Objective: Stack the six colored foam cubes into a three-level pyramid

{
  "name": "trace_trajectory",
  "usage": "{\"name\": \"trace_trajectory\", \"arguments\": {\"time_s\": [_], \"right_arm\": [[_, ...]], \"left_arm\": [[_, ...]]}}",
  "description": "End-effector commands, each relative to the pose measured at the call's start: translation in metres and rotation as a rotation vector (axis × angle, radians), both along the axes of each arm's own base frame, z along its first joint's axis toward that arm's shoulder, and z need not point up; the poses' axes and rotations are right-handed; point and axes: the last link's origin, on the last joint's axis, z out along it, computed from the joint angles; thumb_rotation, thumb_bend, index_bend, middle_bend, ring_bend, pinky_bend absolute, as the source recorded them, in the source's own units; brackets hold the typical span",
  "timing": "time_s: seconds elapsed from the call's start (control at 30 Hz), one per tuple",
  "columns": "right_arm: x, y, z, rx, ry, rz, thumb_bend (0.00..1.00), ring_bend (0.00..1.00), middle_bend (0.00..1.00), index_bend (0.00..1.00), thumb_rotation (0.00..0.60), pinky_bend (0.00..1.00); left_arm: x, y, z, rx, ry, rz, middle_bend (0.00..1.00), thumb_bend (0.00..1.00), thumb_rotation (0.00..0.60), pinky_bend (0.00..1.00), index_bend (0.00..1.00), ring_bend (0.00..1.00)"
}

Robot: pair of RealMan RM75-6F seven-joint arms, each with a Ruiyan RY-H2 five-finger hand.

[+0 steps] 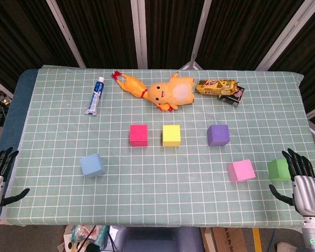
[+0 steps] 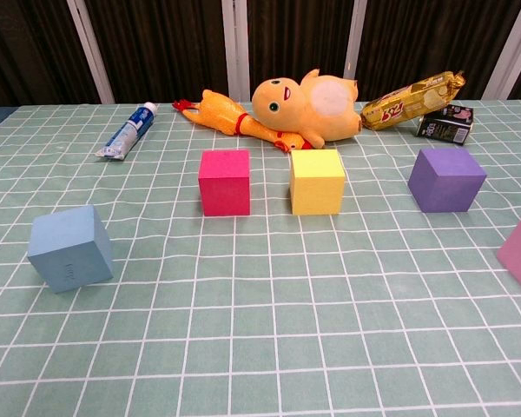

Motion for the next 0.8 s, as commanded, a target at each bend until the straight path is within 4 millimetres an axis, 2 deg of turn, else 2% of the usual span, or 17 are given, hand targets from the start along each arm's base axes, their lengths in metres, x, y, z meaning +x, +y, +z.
{"name": "trace_trajectory", "arguments": {"time_s": [0.03, 0.8], "right_arm": [[-0.0003, 0.0, -0.0001, 0.004, 0.001, -0.002, 0.27, 0.0, 0.0, 0.0, 0.6, 0.0], [0.0034, 0.0021, -0.0078, 0.051, 0.011, 0.024, 0.27, 0.0, 0.0, 0.0, 0.6, 0.0]], "left_arm": [[0.0, 0.0, 0.0, 0.0, 0.0, 0.0, 0.0, 0.05, 0.6, 0.02, 0.0, 0.0], [-0.0021, 0.0002, 0.0012, 0.001, -0.005, 0.022, 0.0, 0.05, 0.6, 0.02, 0.0, 0.0]]}}
